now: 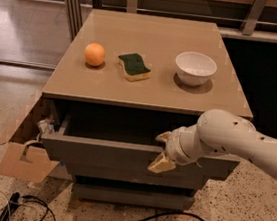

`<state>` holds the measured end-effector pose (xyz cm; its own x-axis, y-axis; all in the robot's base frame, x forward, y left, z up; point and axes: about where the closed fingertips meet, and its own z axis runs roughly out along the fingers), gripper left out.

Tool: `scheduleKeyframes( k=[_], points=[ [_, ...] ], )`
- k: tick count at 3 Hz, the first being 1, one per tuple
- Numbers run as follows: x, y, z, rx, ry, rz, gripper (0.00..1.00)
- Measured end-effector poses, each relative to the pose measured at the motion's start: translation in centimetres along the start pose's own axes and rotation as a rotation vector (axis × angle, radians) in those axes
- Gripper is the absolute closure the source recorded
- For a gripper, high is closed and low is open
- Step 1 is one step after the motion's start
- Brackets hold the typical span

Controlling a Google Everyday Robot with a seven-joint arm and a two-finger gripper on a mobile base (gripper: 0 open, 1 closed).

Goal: Open top drawer

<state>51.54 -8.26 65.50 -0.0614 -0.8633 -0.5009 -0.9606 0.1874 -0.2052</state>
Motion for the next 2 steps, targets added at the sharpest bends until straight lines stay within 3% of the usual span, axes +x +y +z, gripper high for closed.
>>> scheduleKeyframes(
  k=[1,2],
  points=[
    [-0.2,2.0,-1.4,-0.012,-0.002,-0.016,0.61],
    [-0.2,4.9,-3.8,-0.013,-0.013,-0.033,0.92]
  ],
)
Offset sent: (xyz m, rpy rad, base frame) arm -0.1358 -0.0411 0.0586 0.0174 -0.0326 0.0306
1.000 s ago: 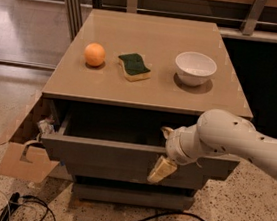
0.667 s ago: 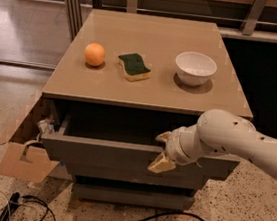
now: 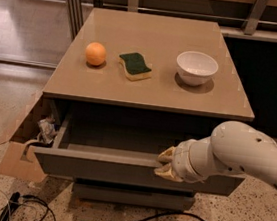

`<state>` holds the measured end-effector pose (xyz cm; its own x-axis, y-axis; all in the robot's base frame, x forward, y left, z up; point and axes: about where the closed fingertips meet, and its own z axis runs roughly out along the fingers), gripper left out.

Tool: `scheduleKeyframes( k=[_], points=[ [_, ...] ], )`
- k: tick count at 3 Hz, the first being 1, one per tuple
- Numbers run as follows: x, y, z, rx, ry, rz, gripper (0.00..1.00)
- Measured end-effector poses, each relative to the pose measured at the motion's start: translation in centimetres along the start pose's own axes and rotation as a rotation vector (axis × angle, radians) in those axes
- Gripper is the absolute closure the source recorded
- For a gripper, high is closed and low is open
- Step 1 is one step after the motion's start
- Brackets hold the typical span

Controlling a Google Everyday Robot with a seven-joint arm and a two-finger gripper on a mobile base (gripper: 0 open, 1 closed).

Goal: Open top drawer

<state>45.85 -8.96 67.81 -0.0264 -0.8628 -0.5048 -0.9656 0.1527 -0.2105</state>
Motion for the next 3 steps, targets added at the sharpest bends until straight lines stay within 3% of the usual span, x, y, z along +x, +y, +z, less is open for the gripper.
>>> scheduleKeyframes(
  k=[1,3],
  points=[
    [0.37,1.07,-0.75,0.005,-0.006,0.006,1.00],
    [0.37,1.07,-0.75,0.005,-0.006,0.006,0.51]
  ],
)
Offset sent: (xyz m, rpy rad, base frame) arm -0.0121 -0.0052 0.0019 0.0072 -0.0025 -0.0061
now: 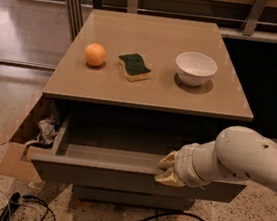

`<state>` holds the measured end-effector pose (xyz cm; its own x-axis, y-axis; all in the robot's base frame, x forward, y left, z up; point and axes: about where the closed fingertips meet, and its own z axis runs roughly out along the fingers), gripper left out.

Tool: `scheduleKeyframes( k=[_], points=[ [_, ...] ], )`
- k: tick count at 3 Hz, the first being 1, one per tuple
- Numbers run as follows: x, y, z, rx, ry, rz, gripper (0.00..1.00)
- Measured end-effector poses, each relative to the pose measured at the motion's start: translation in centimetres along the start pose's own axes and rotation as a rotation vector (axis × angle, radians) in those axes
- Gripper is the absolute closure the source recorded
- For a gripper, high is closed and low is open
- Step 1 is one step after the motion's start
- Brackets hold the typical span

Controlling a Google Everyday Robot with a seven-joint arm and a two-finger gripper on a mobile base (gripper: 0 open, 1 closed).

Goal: Open top drawer

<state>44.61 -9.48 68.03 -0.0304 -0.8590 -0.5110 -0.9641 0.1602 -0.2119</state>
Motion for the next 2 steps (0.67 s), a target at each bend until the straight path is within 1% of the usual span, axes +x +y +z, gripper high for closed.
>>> scheduleKeyframes(
  k=[2],
  points=[
    [0.00,0.00,0.00,0.000,0.000,0.000,0.05]
  ],
)
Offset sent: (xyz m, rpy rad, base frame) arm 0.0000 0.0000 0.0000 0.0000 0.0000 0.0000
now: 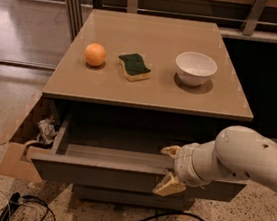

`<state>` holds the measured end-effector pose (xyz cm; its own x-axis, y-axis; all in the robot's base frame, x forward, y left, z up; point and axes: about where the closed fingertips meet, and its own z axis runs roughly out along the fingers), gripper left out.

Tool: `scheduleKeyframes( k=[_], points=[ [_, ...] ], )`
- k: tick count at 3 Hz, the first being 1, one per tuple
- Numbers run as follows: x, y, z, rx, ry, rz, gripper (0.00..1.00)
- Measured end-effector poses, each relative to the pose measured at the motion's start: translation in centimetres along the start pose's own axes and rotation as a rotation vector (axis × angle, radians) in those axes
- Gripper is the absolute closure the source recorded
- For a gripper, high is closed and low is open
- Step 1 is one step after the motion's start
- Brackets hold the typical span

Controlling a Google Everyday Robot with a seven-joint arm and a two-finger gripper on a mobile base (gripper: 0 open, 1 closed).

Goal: Open top drawer

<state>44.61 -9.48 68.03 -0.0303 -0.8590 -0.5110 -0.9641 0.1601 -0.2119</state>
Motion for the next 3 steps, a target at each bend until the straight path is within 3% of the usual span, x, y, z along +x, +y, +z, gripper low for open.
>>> scheduleKeyframes(
  k=[1,3],
  points=[
    [0.0,0.0,0.0,0.000,0.000,0.000,0.00],
    [1.4,0.8,1.6,-0.020,0.024,0.018,0.00]
  ],
)
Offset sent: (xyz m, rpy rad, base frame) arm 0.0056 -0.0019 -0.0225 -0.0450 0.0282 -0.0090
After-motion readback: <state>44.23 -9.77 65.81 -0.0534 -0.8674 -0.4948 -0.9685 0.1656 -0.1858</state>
